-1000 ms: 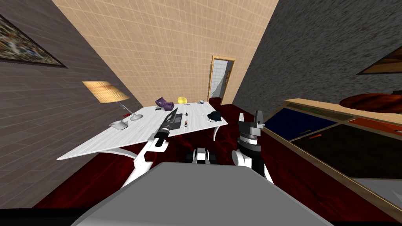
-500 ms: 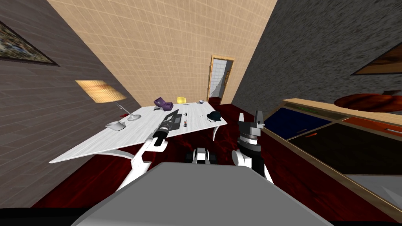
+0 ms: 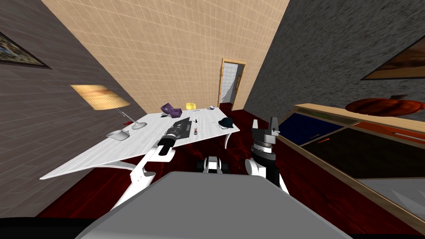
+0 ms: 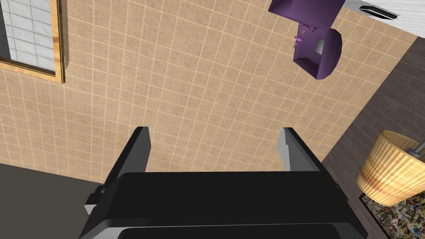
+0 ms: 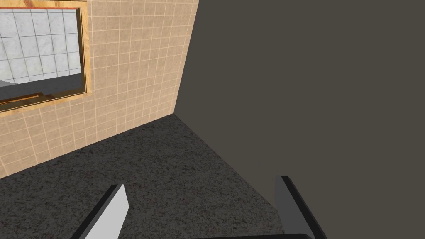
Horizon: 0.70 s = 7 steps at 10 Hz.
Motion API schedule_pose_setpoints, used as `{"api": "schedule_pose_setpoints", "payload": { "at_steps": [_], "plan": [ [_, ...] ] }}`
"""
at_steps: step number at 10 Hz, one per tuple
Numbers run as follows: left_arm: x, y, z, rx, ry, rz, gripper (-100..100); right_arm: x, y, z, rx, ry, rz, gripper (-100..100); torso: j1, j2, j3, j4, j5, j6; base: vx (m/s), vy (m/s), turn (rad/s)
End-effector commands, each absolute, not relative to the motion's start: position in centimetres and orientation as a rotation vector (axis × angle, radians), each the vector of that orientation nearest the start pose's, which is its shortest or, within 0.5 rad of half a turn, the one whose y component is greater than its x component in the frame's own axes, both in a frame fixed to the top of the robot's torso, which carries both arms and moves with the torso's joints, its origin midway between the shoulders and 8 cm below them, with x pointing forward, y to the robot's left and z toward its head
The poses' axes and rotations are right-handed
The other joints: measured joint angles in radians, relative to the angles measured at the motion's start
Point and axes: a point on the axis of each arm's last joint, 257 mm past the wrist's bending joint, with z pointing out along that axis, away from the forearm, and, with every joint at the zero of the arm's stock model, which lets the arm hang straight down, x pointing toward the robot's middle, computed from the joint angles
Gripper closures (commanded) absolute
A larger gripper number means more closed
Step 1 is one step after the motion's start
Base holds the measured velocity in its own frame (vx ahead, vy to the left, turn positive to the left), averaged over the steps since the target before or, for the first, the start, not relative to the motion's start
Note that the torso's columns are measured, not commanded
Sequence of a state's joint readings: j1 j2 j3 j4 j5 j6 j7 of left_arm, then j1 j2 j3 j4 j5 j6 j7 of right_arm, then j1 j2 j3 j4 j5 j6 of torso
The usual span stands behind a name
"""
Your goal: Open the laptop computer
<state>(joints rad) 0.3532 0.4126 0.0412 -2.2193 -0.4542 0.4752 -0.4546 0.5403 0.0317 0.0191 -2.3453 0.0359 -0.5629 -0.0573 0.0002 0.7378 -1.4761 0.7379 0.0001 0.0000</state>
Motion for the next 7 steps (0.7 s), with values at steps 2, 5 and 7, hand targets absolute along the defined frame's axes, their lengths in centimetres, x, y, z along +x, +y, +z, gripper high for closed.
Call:
{"api": "schedule_pose_setpoints", "payload": {
  "at_steps": [2,5,7],
  "plan": [
    [43.33,38.08,-12.64,-0.419,1.551,-0.004,0,31.76,-27.16,5.19,0.604,0.530,1.356,0,-0.001,0.000,0.000,0.000,0.000,0.000,0.002,0.004,-0.005],
    [43.33,38.08,-12.65,-0.419,1.551,-0.004,0,31.76,-27.16,5.19,0.604,0.529,1.356,0,0.000,0.000,0.000,0.000,0.000,0.000,0.000,0.000,0.000],
    [43.33,38.08,-12.65,-0.419,1.551,-0.004,0,31.76,-27.16,5.19,0.604,0.529,1.356,0,0.000,0.000,0.000,0.000,0.000,0.000,0.000,0.000,0.000]
  ]
}}
